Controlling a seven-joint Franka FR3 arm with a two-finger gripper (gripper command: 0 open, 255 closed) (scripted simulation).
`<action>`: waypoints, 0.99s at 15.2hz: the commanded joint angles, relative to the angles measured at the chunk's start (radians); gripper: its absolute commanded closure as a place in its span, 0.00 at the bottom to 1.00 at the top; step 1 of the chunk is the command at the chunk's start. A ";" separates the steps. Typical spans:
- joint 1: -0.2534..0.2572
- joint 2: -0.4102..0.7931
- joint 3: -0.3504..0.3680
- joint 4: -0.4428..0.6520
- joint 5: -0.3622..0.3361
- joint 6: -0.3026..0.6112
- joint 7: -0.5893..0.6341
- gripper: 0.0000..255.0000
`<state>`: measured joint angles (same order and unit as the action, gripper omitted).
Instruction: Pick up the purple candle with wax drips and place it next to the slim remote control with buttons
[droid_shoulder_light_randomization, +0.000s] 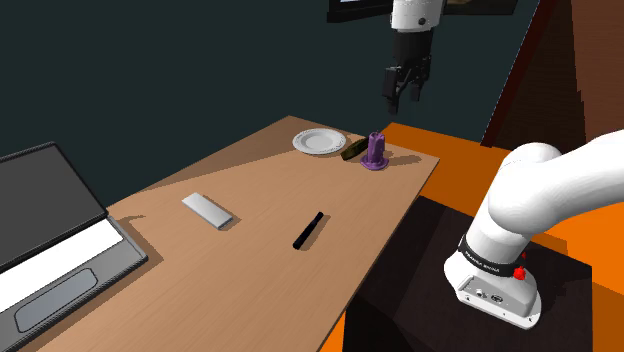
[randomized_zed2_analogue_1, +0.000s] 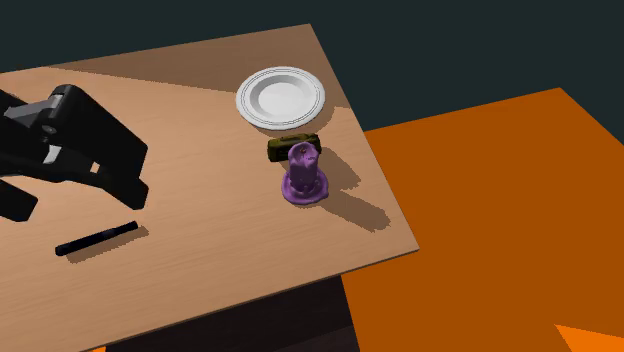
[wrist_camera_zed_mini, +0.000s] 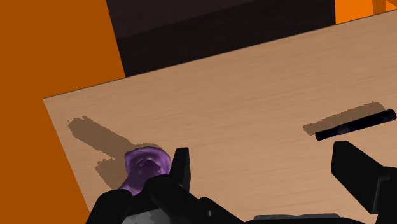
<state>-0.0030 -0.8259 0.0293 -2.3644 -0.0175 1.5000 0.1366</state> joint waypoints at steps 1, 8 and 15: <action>0.000 0.000 0.000 0.000 0.000 0.000 0.000 0.00; -0.046 0.097 -0.096 -0.097 -0.067 0.227 -0.072 0.00; -0.088 0.264 -0.194 -0.128 -0.113 0.460 -0.142 0.00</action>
<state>-0.0866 -0.5794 -0.1539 -2.4858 -0.1260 1.9286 0.0014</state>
